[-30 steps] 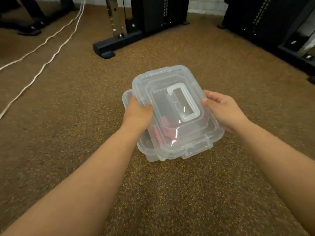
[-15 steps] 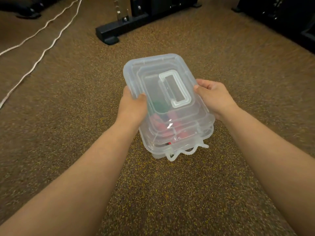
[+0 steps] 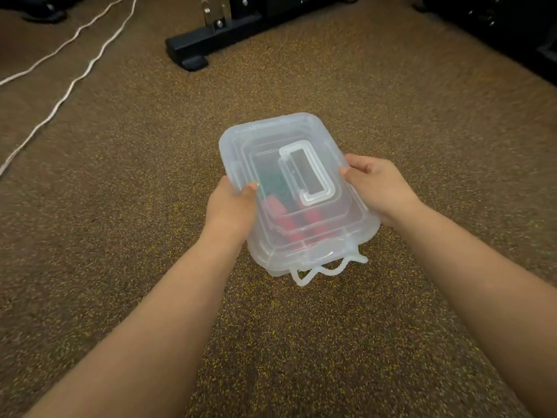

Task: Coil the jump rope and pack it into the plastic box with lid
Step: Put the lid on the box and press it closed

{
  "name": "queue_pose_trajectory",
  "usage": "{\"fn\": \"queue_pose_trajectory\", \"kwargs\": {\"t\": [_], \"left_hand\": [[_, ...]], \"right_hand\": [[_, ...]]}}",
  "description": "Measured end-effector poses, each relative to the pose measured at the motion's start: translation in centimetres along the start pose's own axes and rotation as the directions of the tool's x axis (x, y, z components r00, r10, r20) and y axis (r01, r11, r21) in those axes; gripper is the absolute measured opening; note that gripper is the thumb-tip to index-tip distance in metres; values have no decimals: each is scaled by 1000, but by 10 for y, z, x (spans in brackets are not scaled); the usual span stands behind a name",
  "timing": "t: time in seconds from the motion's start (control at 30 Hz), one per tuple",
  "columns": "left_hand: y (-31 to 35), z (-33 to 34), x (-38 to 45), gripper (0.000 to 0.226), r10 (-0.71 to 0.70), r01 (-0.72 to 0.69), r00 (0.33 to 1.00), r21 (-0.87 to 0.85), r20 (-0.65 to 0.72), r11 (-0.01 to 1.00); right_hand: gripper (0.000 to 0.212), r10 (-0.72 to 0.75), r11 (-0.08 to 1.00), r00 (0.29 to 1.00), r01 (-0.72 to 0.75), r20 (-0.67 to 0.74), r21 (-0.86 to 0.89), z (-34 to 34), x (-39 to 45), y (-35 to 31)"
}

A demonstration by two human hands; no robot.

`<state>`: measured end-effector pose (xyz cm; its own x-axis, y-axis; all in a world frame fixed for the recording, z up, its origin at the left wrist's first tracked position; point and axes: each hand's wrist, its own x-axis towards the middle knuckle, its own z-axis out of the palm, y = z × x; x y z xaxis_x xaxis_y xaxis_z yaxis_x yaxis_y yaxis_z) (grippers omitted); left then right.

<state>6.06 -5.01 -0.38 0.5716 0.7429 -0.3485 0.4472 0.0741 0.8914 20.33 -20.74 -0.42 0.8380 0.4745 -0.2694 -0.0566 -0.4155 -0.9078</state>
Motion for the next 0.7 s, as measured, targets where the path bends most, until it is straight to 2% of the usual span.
{"fn": "queue_pose_trajectory", "kwargs": {"t": [0.07, 0.23, 0.3, 0.4, 0.5, 0.7], "left_hand": [[3, -4, 1, 21, -33, 33, 999, 13, 0, 999], [16, -15, 2, 8, -56, 51, 998, 104, 39, 993], [18, -20, 2, 10, -60, 51, 997, 154, 56, 987], [20, -30, 0, 9, -63, 39, 990, 180, 130, 983], [20, -38, -2, 18, -73, 32, 981, 223, 179, 974], [17, -42, 0, 26, -74, 18, 973, 251, 217, 968]], "right_hand": [[34, 20, 996, 999, -23, -26, -86, -1, -2, -3], [32, 140, 955, 990, -138, -11, -263, -5, -9, -14], [31, 212, 942, 977, -193, 40, -275, -7, -15, -17], [17, 301, 927, 937, -244, 178, -285, -9, -34, -20], [16, 347, 924, 900, -279, 264, -262, -7, -51, -16], [26, 346, 935, 908, -312, 234, -170, -1, -71, -8]]}}
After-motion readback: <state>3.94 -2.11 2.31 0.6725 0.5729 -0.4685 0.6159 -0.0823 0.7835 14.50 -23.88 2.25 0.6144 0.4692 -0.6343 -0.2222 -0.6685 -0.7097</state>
